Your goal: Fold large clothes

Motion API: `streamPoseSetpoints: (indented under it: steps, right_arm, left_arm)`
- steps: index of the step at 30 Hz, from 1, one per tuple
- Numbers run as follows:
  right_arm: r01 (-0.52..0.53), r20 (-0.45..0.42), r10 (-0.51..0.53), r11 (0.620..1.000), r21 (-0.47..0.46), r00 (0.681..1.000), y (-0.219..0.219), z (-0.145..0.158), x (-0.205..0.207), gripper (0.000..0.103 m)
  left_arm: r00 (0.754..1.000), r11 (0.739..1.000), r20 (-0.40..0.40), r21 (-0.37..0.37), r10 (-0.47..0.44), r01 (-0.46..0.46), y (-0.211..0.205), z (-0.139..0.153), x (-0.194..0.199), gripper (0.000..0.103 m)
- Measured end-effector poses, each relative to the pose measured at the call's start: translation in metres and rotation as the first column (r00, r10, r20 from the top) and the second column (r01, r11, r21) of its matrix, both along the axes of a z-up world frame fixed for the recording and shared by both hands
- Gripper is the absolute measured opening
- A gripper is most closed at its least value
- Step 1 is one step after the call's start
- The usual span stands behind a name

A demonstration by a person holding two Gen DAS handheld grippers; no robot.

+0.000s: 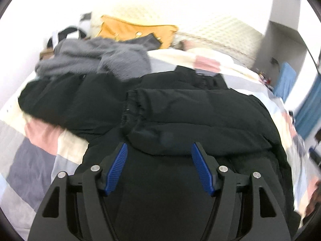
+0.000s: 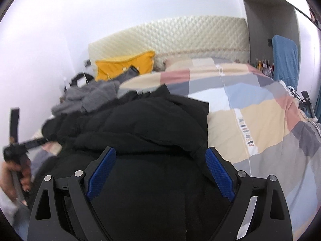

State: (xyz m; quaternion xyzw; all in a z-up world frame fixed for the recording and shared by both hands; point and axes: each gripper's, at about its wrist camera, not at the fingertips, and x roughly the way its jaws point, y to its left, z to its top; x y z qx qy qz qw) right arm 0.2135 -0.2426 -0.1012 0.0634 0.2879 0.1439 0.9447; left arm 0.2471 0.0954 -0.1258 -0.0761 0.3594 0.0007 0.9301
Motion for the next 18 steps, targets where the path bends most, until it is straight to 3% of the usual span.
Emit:
streamPoseSetpoints:
  steps: [4, 12, 18]
  right_arm:
    - [0.011, 0.038, -0.012, 0.999, 0.031, 0.999, -0.009, 0.012, -0.029, 0.091]
    - [0.056, 0.096, -0.054, 0.998, -0.012, 0.994, -0.001, 0.022, -0.085, 0.091]
    - [0.072, 0.157, -0.069, 0.997, -0.009, 0.985, 0.001, 0.025, -0.119, 0.096]
  left_arm:
    - [0.998, 0.999, 0.038, -0.010, -0.040, 0.040, -0.011, 0.007, -0.027, 0.067]
    - [0.993, 0.997, 0.108, -0.054, -0.039, 0.045, -0.009, 0.024, -0.066, 0.067]
    - [0.989, 0.996, 0.122, -0.012, -0.083, 0.085, -0.016, 0.024, -0.079, 0.067]
